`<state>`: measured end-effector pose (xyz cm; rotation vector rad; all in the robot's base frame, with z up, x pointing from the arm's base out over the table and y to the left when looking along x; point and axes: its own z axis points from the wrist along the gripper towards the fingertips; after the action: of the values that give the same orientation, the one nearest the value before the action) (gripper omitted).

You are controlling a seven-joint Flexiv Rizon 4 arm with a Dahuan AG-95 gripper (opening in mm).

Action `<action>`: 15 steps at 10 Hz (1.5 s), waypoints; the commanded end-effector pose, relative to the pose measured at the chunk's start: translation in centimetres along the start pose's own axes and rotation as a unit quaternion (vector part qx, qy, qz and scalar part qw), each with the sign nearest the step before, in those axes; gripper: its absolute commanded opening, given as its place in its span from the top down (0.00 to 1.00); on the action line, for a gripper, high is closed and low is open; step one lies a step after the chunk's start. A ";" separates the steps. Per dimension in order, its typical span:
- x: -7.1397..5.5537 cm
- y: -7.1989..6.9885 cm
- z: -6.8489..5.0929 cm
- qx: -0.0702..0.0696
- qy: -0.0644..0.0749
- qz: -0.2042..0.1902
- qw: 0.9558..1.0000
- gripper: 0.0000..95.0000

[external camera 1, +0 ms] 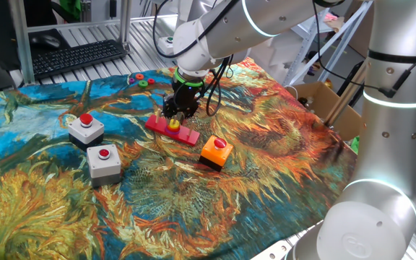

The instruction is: Take out one Hanoi block and throw it aside

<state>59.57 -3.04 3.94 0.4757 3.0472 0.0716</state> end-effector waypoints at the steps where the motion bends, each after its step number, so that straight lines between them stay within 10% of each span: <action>1: 0.0 0.0 0.0 0.001 -0.001 -0.001 1.000 0.60; 5: 0.2 0.0 0.1 0.002 -0.001 -0.002 1.000 0.60; 7: 0.2 -0.1 0.1 0.001 -0.001 -0.009 1.000 1.00; 14: 0.0 -0.1 -0.1 0.006 -0.002 -0.013 1.000 1.00; 15: 0.0 -0.1 -0.1 0.007 -0.002 -0.010 1.000 0.80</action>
<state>59.54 -3.07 4.07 0.4503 3.0493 0.0422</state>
